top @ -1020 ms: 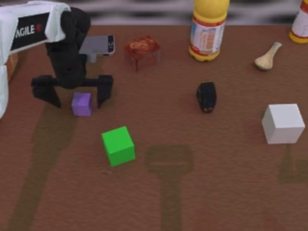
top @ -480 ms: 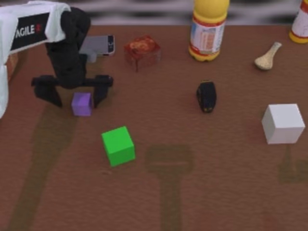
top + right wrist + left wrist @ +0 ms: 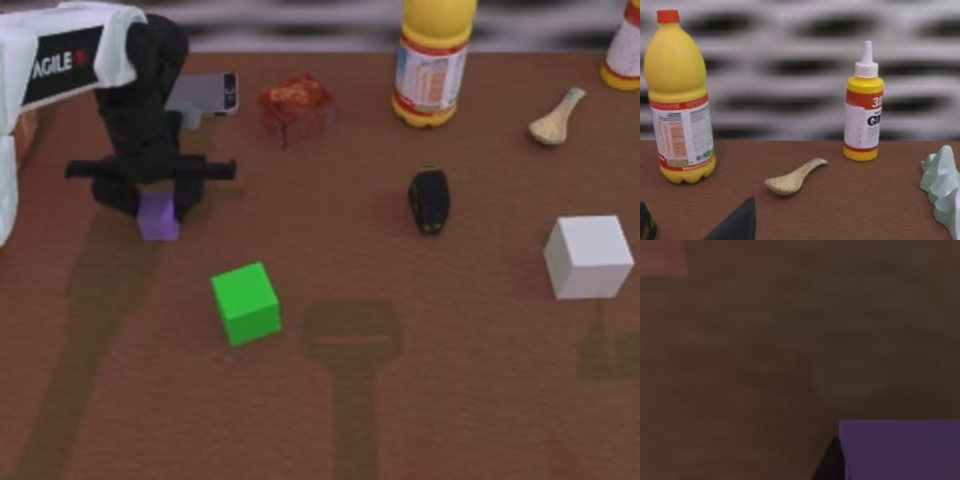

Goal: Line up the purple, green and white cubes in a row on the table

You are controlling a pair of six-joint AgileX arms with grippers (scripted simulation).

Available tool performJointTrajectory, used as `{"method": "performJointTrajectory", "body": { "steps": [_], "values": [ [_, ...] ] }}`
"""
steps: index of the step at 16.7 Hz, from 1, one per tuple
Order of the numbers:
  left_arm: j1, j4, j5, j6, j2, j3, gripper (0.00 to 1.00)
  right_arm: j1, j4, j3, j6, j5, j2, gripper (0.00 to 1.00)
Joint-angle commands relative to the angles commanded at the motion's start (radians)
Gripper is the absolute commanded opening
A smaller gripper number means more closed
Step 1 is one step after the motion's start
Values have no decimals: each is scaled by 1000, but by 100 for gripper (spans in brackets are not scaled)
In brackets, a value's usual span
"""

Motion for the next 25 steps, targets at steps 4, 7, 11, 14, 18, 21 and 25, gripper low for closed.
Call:
{"method": "performJointTrajectory", "body": {
  "steps": [4, 7, 11, 14, 18, 21, 25],
  "values": [
    [0, 0, 0, 0, 0, 0, 0, 0, 0, 0, 0, 0, 0, 100],
    [0, 0, 0, 0, 0, 0, 0, 0, 0, 0, 0, 0, 0, 100],
    [5, -51, -6, 5, -43, 41, 0, 0, 0, 0, 0, 0, 0, 100],
    [14, -158, -7, 3, -71, 113, 0, 0, 0, 0, 0, 0, 0, 100],
    [22, -238, -7, 2, -99, 171, 0, 0, 0, 0, 0, 0, 0, 100],
    [16, -236, -7, 4, -96, 169, 0, 0, 0, 0, 0, 0, 0, 100],
    [-55, -265, -9, -66, -68, 222, 0, 0, 0, 0, 0, 0, 0, 100]
  ]
}}
